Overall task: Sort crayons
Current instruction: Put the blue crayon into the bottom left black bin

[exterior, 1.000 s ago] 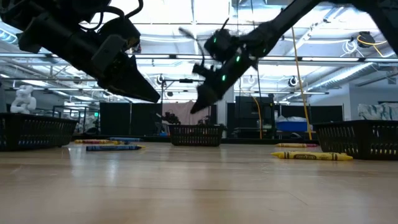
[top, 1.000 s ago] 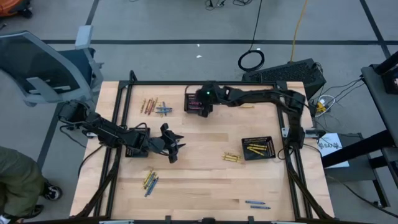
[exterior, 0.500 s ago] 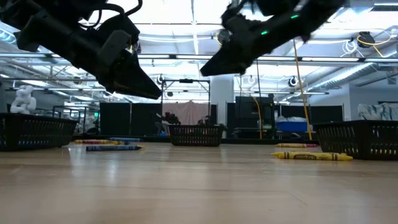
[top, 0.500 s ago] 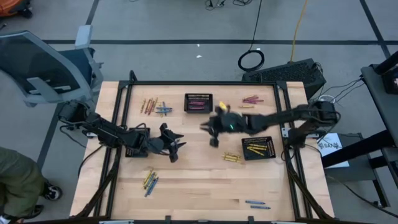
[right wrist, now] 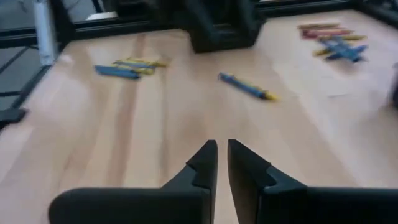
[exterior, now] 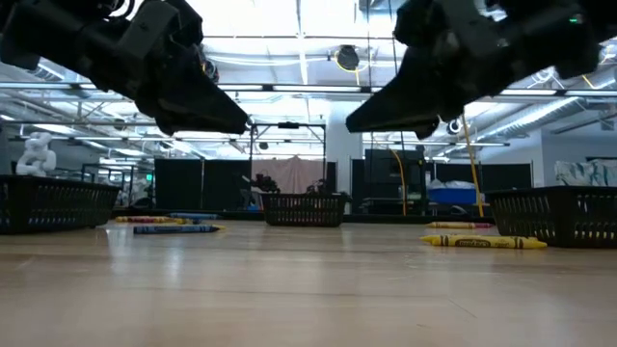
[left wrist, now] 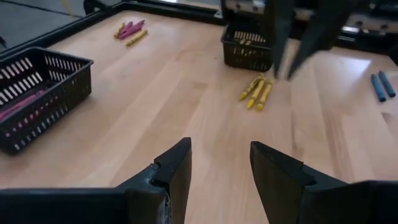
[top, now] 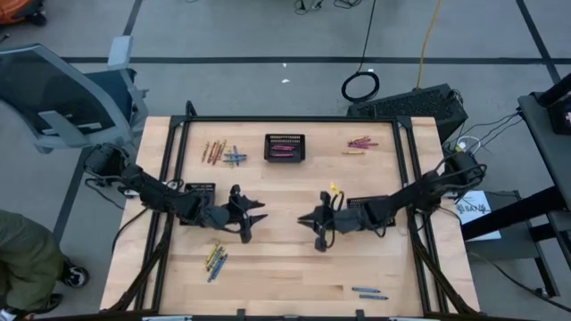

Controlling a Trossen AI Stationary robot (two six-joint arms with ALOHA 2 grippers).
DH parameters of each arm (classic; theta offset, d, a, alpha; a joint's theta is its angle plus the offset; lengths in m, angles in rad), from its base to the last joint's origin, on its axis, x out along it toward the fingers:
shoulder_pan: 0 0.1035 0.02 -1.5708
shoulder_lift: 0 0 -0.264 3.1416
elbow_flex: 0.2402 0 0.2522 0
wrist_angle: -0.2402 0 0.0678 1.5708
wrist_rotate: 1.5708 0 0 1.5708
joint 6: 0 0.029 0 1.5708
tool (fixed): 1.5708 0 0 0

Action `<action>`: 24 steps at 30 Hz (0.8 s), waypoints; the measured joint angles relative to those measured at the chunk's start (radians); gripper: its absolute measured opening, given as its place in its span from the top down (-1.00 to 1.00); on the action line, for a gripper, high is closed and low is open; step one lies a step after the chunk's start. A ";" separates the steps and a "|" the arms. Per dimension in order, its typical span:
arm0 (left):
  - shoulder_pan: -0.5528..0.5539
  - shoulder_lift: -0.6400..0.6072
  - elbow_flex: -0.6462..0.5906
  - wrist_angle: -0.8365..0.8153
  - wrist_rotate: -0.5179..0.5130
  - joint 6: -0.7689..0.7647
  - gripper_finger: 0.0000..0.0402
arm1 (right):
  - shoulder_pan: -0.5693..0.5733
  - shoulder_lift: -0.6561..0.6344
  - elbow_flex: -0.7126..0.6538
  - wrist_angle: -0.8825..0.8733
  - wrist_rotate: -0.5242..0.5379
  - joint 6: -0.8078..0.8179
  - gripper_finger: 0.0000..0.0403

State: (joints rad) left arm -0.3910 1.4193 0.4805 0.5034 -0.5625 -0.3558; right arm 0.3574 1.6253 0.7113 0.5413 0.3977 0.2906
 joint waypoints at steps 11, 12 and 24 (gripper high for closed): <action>-0.012 0.000 0.001 0.046 0.000 0.021 0.18 | 0.082 0.153 0.000 0.182 0.025 0.030 0.89; -0.013 0.000 0.001 0.045 0.000 0.021 0.18 | 0.086 0.159 0.000 0.184 0.024 0.044 0.89; -0.005 -0.060 0.063 -0.184 -0.010 0.001 0.18 | 0.136 0.161 0.001 0.146 0.021 0.091 0.89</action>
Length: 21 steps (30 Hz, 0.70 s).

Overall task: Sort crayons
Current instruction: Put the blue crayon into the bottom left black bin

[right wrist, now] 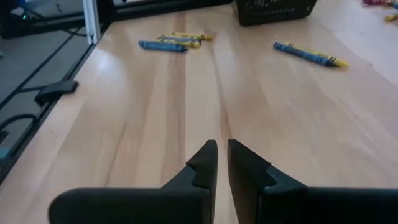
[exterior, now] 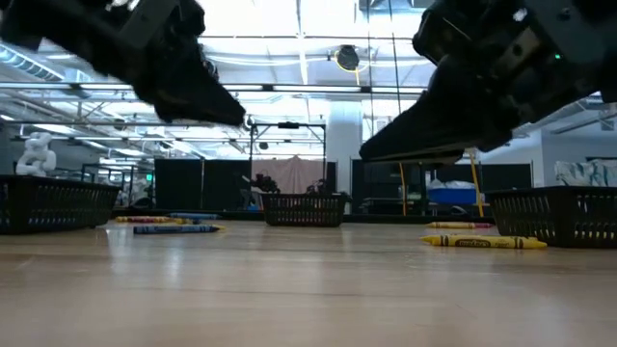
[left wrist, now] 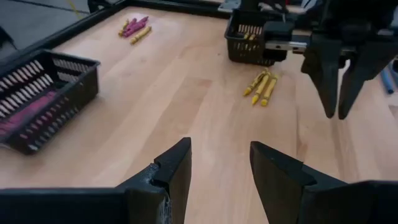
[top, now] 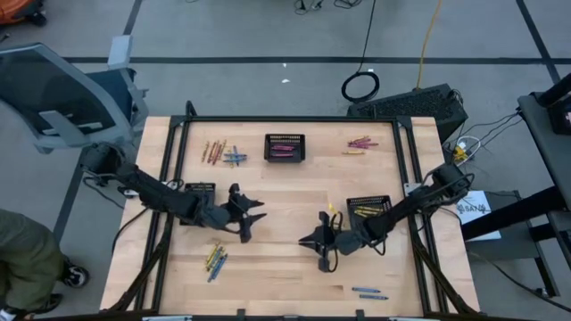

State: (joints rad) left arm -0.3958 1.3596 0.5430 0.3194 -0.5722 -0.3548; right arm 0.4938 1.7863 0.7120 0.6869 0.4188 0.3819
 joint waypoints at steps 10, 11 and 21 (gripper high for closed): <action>-0.149 -0.052 0.410 -1.007 0.201 -0.328 0.18 | 0.005 0.000 0.000 -0.019 0.004 -0.008 0.89; -0.181 -0.036 0.423 -1.027 0.222 -0.367 0.18 | 0.005 0.000 0.000 -0.009 0.005 -0.017 0.89; -0.428 0.102 0.430 -1.045 0.272 -0.909 0.18 | 0.002 -0.001 0.001 0.103 0.000 -0.215 0.89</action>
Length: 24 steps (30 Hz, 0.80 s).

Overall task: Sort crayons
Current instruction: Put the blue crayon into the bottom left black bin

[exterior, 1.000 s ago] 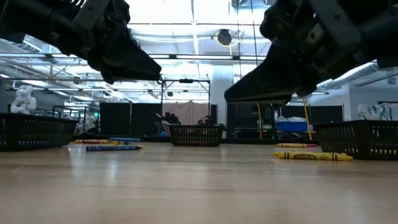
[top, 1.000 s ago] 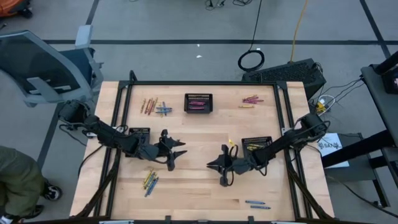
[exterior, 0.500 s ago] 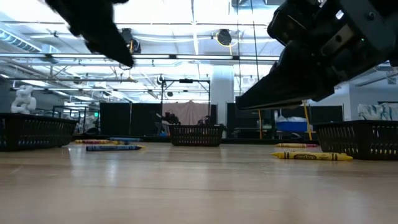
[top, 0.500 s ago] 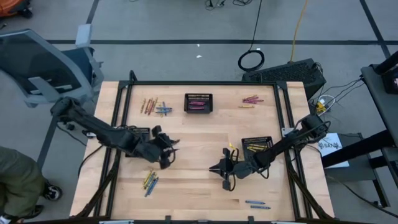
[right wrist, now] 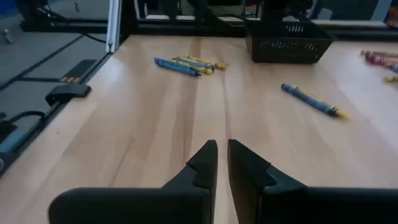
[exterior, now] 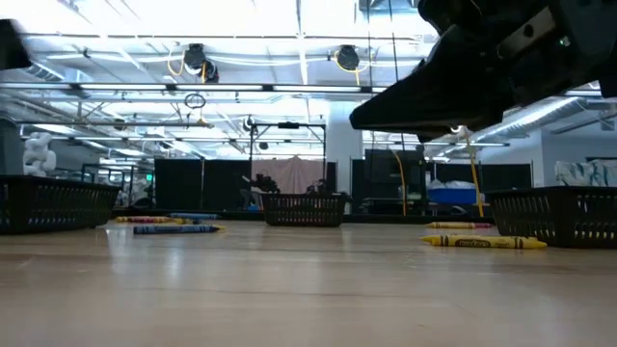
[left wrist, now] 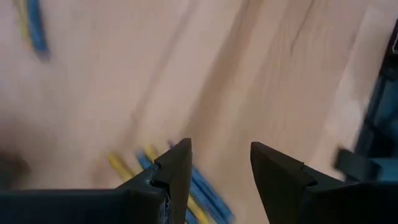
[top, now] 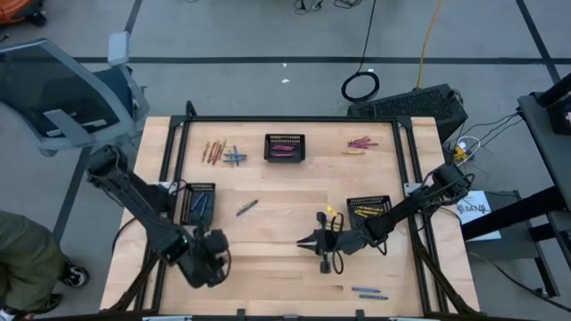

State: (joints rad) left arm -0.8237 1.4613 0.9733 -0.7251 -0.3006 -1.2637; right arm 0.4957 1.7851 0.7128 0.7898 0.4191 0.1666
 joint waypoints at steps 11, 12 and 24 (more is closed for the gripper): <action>-0.095 0.005 0.000 -0.064 0.211 -0.437 0.18 | 0.002 0.000 0.000 -0.064 -0.004 0.002 0.89; -0.103 0.005 0.000 -0.078 0.179 -0.460 0.18 | 0.003 0.000 0.000 -0.079 -0.004 0.003 0.89; -0.171 -0.002 0.000 -0.227 0.266 -0.641 0.18 | 0.014 0.000 0.000 -0.112 -0.029 0.110 0.89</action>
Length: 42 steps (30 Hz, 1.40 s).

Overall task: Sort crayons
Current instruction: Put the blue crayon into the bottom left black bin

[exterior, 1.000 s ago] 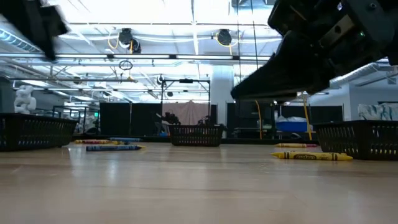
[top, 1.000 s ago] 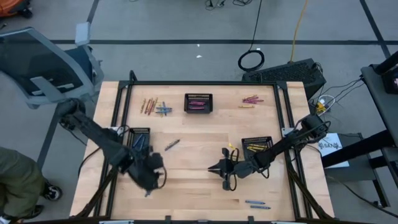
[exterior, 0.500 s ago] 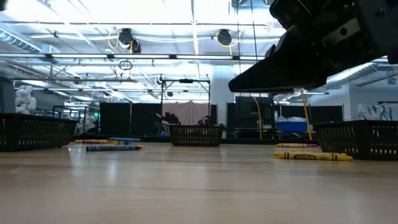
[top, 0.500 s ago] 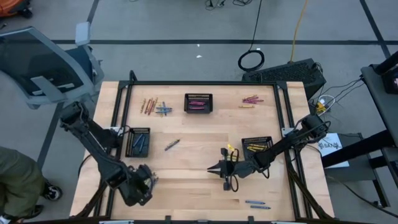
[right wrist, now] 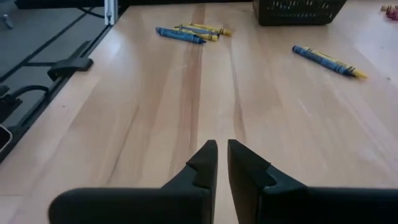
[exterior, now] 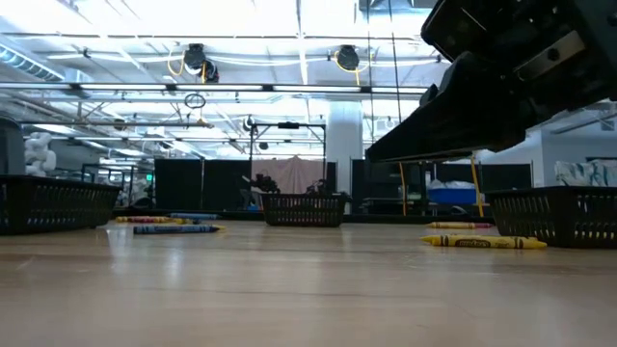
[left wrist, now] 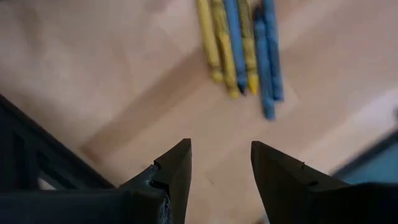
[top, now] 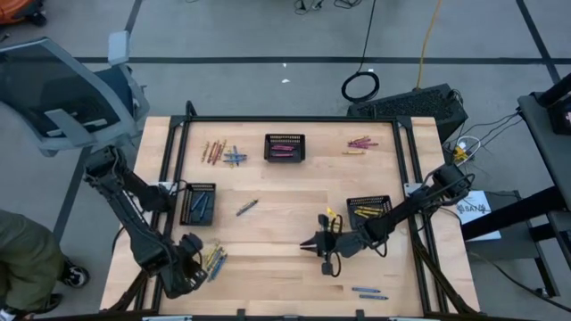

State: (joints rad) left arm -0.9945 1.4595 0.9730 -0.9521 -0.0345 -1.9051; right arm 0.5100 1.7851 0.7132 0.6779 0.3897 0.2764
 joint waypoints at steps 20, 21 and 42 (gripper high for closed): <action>-0.161 0.199 -0.021 0.191 -0.372 -0.193 0.26 | 0.075 -0.244 0.000 -0.351 0.187 -0.032 0.89; -0.160 0.212 -0.015 0.255 -0.378 -0.159 0.28 | 0.074 -0.244 0.000 -0.351 0.188 -0.033 0.89; -0.141 0.334 0.150 0.177 -0.122 -0.079 0.67 | 0.074 -0.244 0.000 -0.347 0.190 -0.053 0.89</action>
State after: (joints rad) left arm -1.1352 1.7934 1.1226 -0.7749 -0.1562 -1.9838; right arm 0.5842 1.5410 0.7132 0.3311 0.5797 0.2234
